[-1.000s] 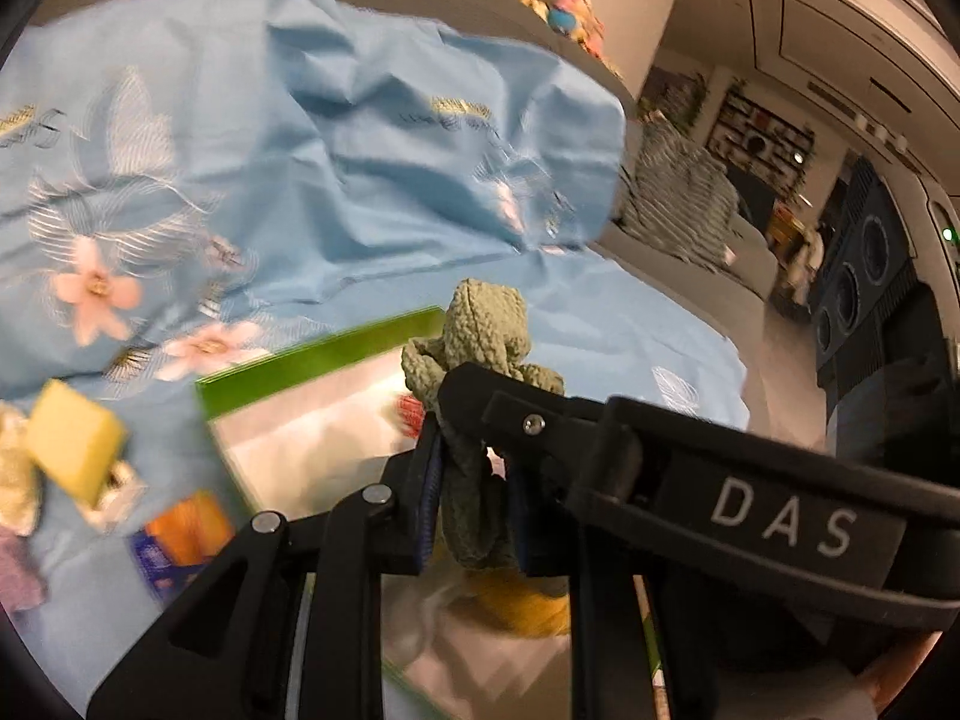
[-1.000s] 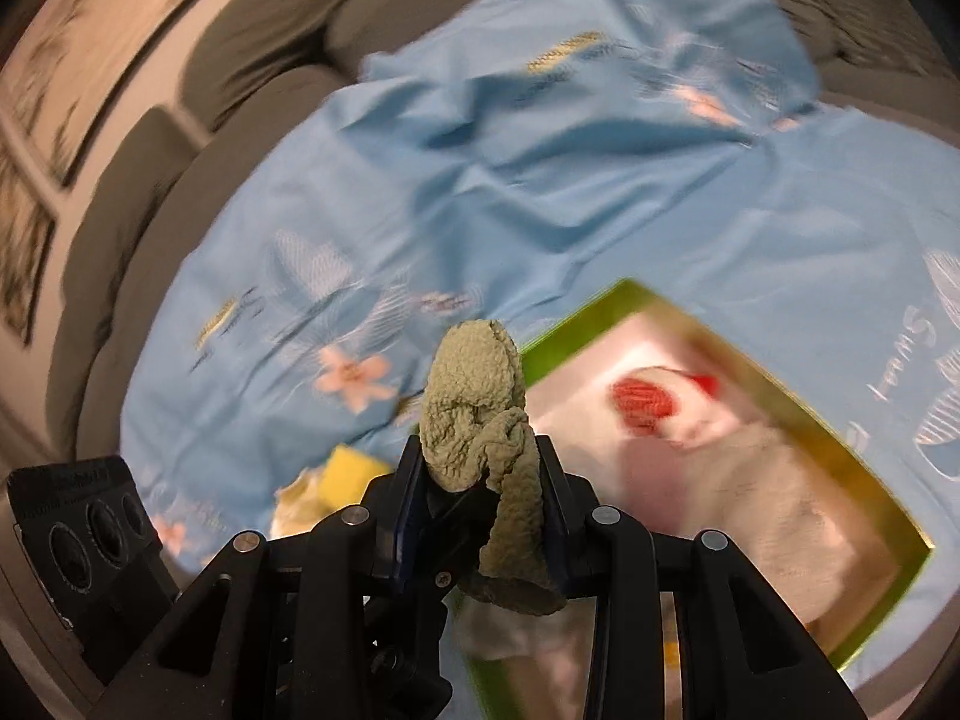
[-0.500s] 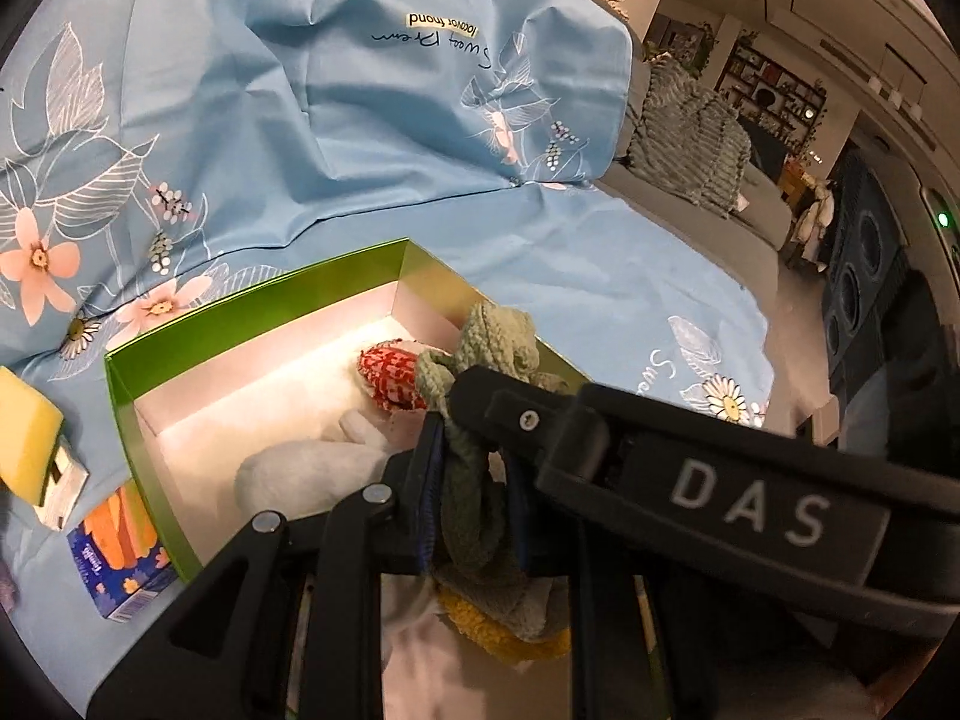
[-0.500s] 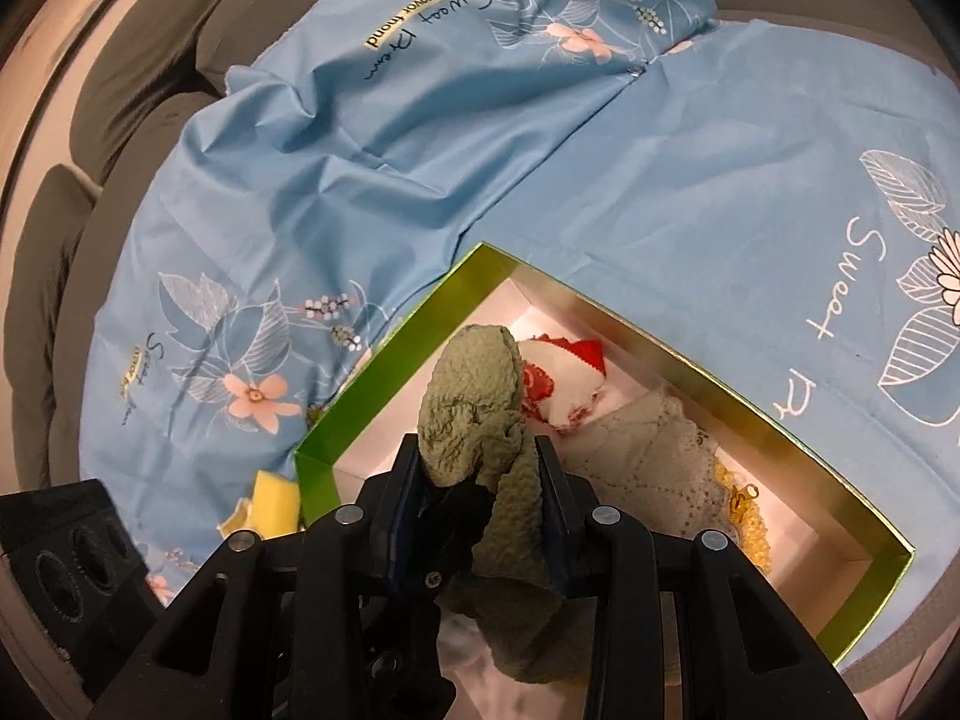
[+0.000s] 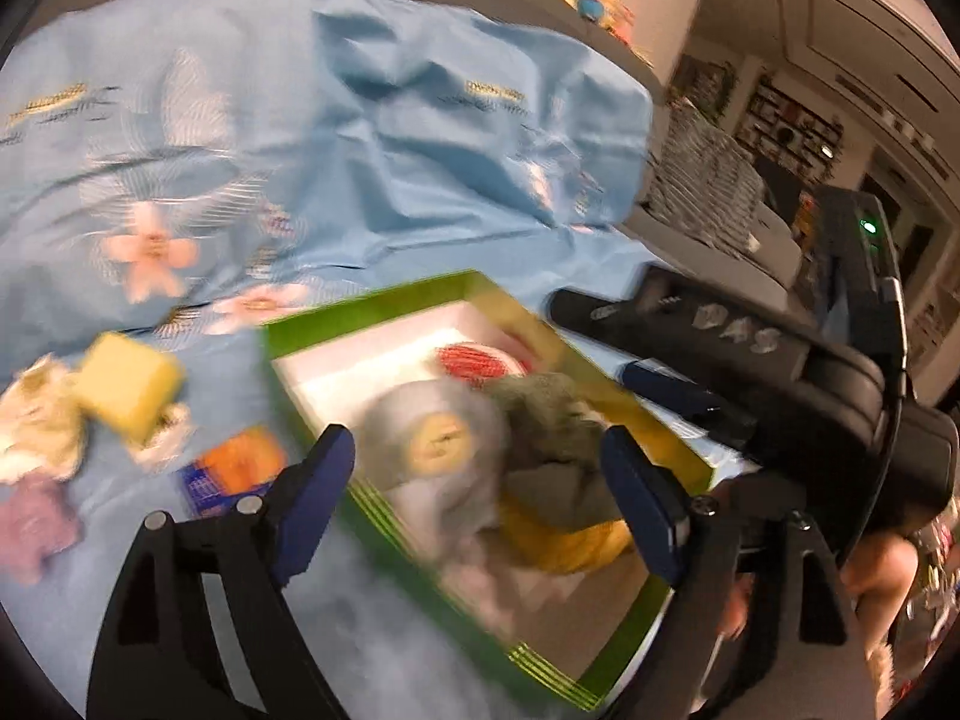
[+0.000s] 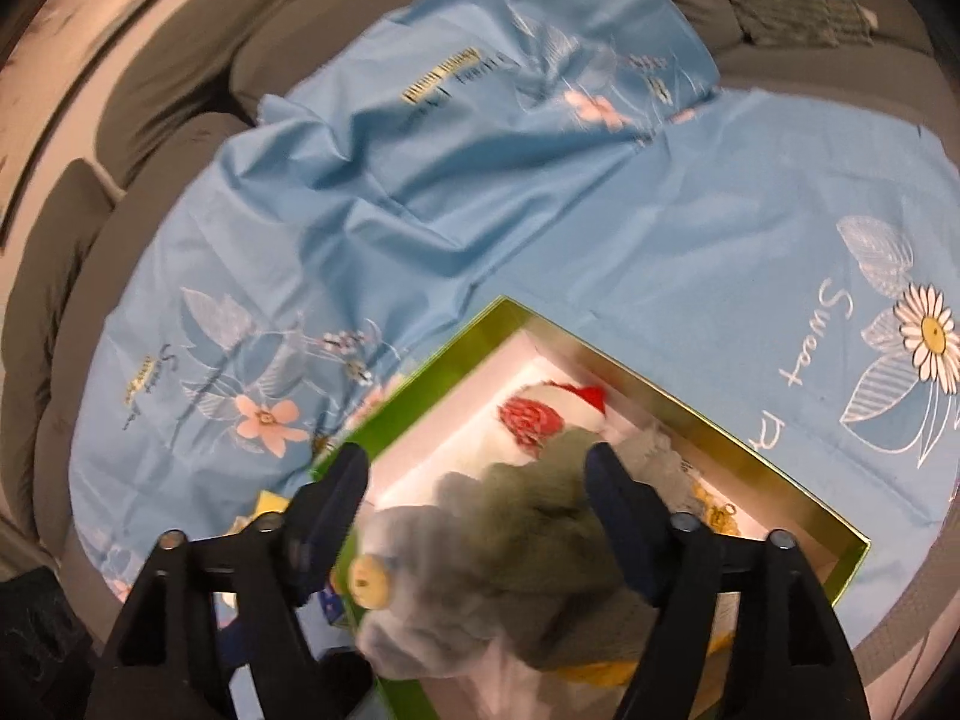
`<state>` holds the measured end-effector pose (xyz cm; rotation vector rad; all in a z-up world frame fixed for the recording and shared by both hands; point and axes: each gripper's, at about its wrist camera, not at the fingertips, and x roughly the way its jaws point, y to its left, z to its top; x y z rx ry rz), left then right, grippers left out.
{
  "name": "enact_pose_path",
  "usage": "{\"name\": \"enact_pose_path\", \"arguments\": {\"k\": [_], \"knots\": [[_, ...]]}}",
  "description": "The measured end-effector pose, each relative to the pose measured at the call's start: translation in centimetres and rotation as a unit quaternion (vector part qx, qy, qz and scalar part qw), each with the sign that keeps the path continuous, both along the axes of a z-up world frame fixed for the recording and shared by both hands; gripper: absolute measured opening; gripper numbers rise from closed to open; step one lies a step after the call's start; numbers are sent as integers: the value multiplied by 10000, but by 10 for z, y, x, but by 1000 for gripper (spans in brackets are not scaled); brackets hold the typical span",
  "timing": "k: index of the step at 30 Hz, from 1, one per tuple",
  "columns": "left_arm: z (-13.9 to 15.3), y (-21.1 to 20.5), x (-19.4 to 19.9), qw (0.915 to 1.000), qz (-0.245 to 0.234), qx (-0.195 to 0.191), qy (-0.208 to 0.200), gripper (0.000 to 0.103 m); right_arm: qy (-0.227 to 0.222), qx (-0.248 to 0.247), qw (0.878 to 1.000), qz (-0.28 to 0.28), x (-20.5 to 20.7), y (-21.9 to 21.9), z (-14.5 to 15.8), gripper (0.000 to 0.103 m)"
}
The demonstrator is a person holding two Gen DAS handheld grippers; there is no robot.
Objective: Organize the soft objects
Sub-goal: 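Move the right tool back toward the blue-orange tissue pack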
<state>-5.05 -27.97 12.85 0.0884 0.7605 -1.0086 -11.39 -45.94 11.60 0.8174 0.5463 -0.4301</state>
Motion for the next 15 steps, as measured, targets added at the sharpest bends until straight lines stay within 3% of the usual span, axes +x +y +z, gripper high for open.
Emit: {"name": "enact_pose_path", "arguments": {"k": [7, 11, 15], "knots": [[1, 97, 12, 9948, 1016, -74, -22, 86, -164, -581, 9979, 233, 4, 38, 27, 88], [-13, 157, 22, 9842, 1758, 206, -30, 86, -225, -929, 9948, 351, 10, 63, 41, 88], [-36, 215, 36, 9693, 2438, 243, 217, 86, -28, -1104, 9879, 1092, 36, 106, 43, 88]]}}
